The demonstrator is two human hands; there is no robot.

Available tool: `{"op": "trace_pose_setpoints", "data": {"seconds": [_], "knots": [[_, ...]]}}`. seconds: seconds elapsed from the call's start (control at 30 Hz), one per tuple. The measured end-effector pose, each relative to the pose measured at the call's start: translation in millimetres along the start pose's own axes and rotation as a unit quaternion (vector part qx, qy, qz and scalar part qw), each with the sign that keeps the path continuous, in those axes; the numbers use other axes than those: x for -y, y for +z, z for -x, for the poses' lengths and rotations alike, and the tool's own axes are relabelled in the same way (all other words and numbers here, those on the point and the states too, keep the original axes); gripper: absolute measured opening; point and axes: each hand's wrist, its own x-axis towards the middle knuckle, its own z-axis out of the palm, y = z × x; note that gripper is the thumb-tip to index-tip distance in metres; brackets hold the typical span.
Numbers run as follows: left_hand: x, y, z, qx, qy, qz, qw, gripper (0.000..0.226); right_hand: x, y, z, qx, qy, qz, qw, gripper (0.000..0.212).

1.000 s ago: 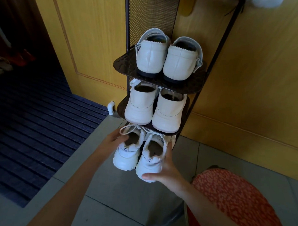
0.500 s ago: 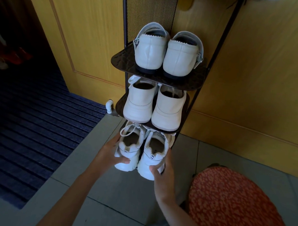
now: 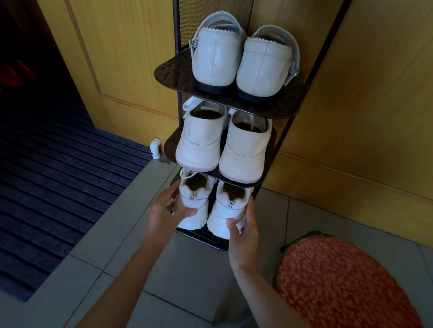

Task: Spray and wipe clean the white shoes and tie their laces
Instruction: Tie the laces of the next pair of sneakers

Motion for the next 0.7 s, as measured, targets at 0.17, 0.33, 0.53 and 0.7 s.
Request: {"op": "trace_pose_setpoints", "data": {"seconds": [0.17,0.33,0.53,0.7], "knots": [[2.4,10.4,-7.4,-0.059,0.017,-0.050,0.997,0.072,-7.3,10.6,-15.4,-0.061,-0.014,0.026,0.998,0.066],[0.2,22.5,-5.4,-0.131,0.039,-0.093,0.986,0.060,-2.1,13.3,-22.1,-0.090,-0.030,0.041,0.995,0.055],[0.5,34.3,-10.9,-0.153,0.039,-0.092,0.983,0.061,-7.6,15.1,-35.7,-0.090,-0.035,0.036,0.995,0.051],[0.3,35.1,-18.3,-0.150,0.039,-0.097,0.983,0.062,-5.8,15.1,-42.7,-0.083,-0.042,0.038,0.995,0.049]]}}
